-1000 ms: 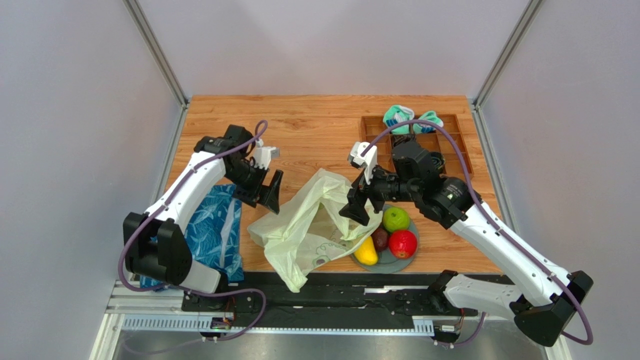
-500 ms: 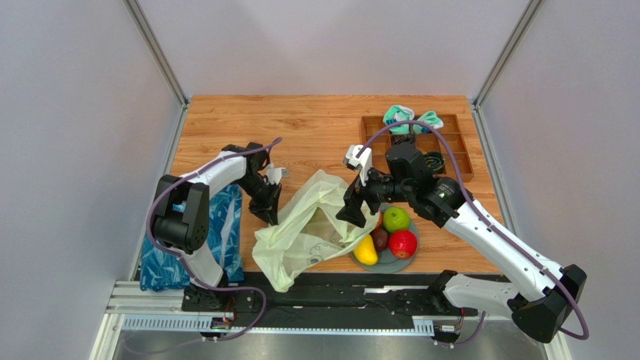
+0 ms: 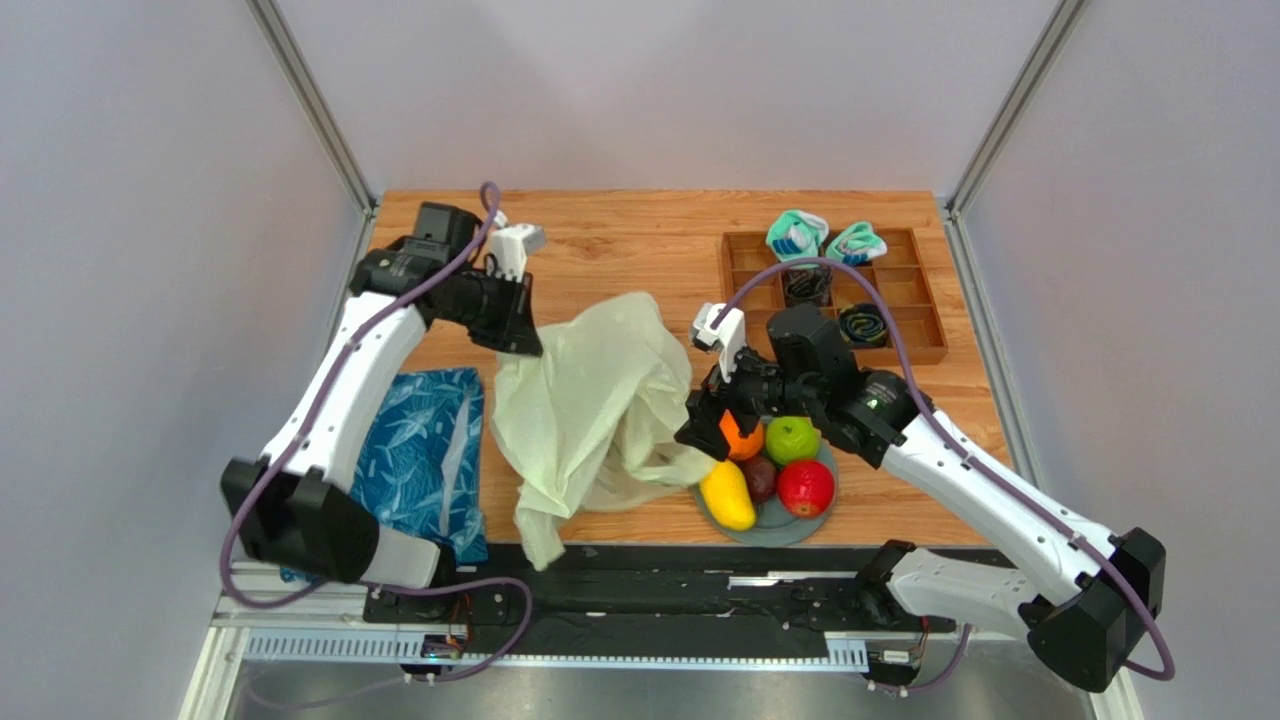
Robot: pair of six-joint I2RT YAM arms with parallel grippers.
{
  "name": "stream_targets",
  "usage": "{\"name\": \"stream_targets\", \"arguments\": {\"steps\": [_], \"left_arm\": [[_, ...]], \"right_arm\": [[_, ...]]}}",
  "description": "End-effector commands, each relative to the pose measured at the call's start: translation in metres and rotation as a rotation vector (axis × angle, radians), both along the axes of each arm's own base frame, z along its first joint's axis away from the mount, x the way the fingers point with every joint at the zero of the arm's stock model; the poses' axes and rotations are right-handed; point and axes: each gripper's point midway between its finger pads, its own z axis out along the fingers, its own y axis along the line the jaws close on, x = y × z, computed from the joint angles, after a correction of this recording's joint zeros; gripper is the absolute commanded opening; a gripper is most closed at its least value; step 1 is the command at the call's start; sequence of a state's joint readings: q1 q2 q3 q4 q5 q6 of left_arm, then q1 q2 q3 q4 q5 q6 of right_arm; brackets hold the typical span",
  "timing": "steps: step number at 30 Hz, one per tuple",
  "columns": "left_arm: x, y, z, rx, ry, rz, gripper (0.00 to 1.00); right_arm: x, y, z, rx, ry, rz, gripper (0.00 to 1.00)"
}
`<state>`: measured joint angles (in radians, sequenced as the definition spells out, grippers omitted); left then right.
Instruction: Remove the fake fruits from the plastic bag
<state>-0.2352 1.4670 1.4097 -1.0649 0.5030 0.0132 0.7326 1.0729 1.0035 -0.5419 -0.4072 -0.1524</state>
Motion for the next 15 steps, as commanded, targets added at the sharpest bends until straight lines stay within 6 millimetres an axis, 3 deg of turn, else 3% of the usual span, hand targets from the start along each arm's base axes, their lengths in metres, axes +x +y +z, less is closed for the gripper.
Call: {"name": "stream_targets", "arguments": {"steps": [1, 5, 7, 8, 10, 11, 12, 13, 14, 15], "left_arm": [[-0.019, 0.010, 0.029, 0.016, -0.078, -0.024, 0.00], [-0.025, 0.021, 0.000, 0.082, -0.054, -0.012, 0.04], [-0.019, 0.027, -0.009, 0.117, -0.055, 0.012, 0.25], [-0.012, 0.029, -0.007, 0.128, -0.083, 0.022, 0.45], [0.009, 0.038, 0.013, 0.161, -0.163, 0.064, 0.63], [0.021, 0.040, 0.040, 0.157, -0.235, 0.084, 0.69], [0.027, 0.048, 0.054, 0.162, -0.271, 0.115, 0.70], [0.030, 0.050, 0.069, 0.157, -0.313, 0.128, 0.71], [0.032, 0.052, 0.093, 0.150, -0.376, 0.137, 0.83], [0.026, 0.051, 0.109, 0.133, -0.426, 0.123, 0.84]], "right_arm": [[0.013, 0.012, -0.018, 0.011, 0.005, -0.005, 0.91], [0.028, 0.028, -0.015, 0.017, -0.026, 0.027, 0.88], [0.030, 0.030, -0.012, 0.011, -0.054, 0.048, 0.88], [0.030, 0.030, -0.015, -0.002, -0.045, 0.054, 0.88], [0.027, 0.030, -0.018, -0.016, -0.041, 0.074, 0.88], [0.026, 0.027, -0.022, -0.029, -0.031, 0.074, 0.88], [0.025, 0.026, -0.026, -0.040, -0.027, 0.075, 0.88], [0.027, 0.024, -0.030, -0.054, -0.029, 0.064, 0.87], [0.029, 0.023, -0.032, -0.062, -0.031, 0.056, 0.86], [0.029, 0.022, -0.040, -0.079, -0.017, 0.050, 0.85]]}}
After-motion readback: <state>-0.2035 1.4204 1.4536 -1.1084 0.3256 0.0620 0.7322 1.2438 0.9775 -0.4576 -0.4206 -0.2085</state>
